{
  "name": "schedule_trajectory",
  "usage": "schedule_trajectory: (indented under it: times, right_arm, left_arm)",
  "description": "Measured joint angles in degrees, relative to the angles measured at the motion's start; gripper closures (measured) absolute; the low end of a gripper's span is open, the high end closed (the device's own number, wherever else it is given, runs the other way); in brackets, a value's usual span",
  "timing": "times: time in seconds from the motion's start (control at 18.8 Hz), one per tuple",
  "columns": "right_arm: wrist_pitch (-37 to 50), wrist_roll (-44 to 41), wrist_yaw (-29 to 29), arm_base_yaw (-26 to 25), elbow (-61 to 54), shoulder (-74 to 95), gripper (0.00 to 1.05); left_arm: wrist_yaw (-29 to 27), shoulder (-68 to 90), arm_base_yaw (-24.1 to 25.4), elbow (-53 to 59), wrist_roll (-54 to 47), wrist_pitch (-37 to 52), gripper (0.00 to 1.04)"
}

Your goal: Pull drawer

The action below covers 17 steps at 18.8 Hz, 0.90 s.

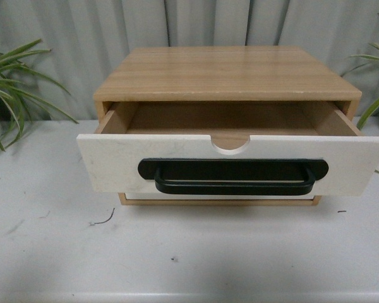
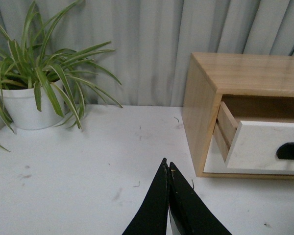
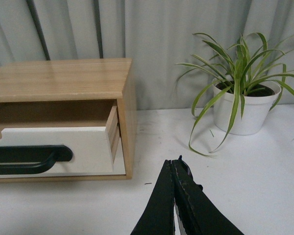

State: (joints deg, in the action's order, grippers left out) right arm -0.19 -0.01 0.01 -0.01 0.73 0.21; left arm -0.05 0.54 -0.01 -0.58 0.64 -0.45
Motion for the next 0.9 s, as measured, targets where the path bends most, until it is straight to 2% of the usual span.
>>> schedule_trajectory:
  times: [0.53,0.59,0.69,0.74,0.8,0.9]
  right_arm:
    - [0.0,0.0,0.0,0.0,0.0,0.0,1.03]
    - [0.0,0.0,0.0,0.0,0.0,0.0,0.99]
    - [0.0,0.0,0.0,0.0,0.0,0.0,0.77]
    - [0.0,0.0,0.0,0.0,0.0,0.0,0.70]
    - [0.0,0.0,0.0,0.0,0.0,0.0,0.55]
    - [0.0,0.0,0.0,0.0,0.0,0.0,0.35]
  left_arm:
    - [0.0,0.0,0.0,0.0,0.0,0.2,1.03]
    - [0.0,0.0,0.0,0.0,0.0,0.2,1.00]
    - [0.0,0.0,0.0,0.0,0.0,0.2,0.78]
    - [0.0,0.0,0.0,0.0,0.0,0.2,0.69]
    - [0.0,0.0,0.0,0.0,0.0,0.2,0.57]
    - [0.0,0.0,0.0,0.0,0.0,0.2,0.37]
